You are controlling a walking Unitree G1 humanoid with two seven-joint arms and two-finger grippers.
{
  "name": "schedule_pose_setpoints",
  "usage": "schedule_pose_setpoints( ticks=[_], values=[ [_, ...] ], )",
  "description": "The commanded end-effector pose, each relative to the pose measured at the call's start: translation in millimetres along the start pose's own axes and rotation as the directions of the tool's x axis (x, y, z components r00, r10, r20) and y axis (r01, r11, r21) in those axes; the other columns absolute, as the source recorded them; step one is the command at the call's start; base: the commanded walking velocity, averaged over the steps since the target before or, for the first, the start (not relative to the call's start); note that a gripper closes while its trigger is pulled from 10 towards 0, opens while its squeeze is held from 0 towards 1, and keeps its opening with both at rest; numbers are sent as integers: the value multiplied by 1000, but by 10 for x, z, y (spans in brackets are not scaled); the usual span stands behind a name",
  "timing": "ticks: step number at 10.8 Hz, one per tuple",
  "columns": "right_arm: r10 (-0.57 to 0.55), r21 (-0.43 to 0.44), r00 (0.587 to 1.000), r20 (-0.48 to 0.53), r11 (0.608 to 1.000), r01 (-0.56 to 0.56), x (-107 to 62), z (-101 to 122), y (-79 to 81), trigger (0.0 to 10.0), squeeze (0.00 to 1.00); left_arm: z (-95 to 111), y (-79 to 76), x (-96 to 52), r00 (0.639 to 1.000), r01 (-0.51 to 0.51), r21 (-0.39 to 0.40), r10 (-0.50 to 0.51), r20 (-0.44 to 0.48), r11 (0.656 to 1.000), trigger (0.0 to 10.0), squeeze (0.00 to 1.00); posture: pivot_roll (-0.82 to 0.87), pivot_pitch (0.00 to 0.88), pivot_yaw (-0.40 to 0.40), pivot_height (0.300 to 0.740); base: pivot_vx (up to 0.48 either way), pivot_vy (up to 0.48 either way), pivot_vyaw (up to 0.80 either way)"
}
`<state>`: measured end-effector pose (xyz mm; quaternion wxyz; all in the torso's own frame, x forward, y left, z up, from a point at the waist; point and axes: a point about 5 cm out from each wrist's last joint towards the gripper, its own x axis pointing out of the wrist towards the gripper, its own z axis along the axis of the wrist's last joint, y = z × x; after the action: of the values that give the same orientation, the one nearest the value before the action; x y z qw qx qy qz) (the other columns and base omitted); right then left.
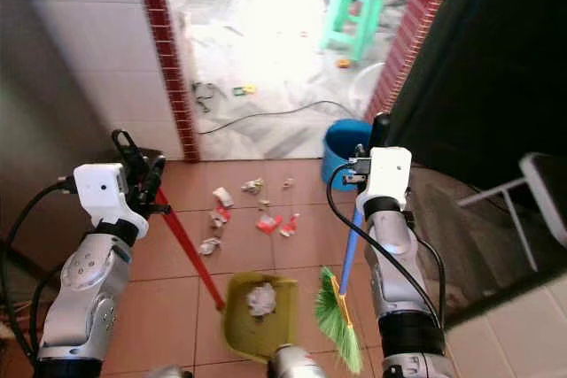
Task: Sweep floor
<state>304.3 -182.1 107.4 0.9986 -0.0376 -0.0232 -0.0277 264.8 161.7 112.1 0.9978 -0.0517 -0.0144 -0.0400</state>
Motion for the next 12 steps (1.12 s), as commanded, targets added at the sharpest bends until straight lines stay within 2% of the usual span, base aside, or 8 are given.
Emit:
schedule_pose_setpoints(
  ticks=[1,3,8,9,10,12],
  values=[
    [-11,-1,998,56,1000,11,43,147,-24,10000,0,138,-10,36,998,14,11,-14,54,1000,10000,0,-13,9,-43,740,0,0,0],
    [-20,-8,998,59,1000,21,42,164,-72,10000,0,132,-33,36,998,19,7,-19,53,1000,10000,0,-18,22,-48,740,0,-270,0],
    [-15,-24,997,77,1000,17,83,211,-70,10000,0,141,-42,33,998,21,9,-21,53,1000,10000,0,-11,31,-52,740,0,-292,0],
    [-34,-47,994,101,998,39,78,246,-104,10000,0,142,-45,31,998,21,11,-22,52,1000,10000,0,-10,33,-52,740,0,-289,0],
    [-48,-115,987,151,991,65,79,325,-147,10000,0,146,-40,28,998,22,13,-23,53,1000,10000,0,-13,35,-49,740,0,-244,0],
    [-52,-107,988,148,992,68,104,334,-186,10000,0,152,-42,42,998,28,22,-29,53,999,10000,0,-16,35,-47,740,0,0,0]
  ],
)
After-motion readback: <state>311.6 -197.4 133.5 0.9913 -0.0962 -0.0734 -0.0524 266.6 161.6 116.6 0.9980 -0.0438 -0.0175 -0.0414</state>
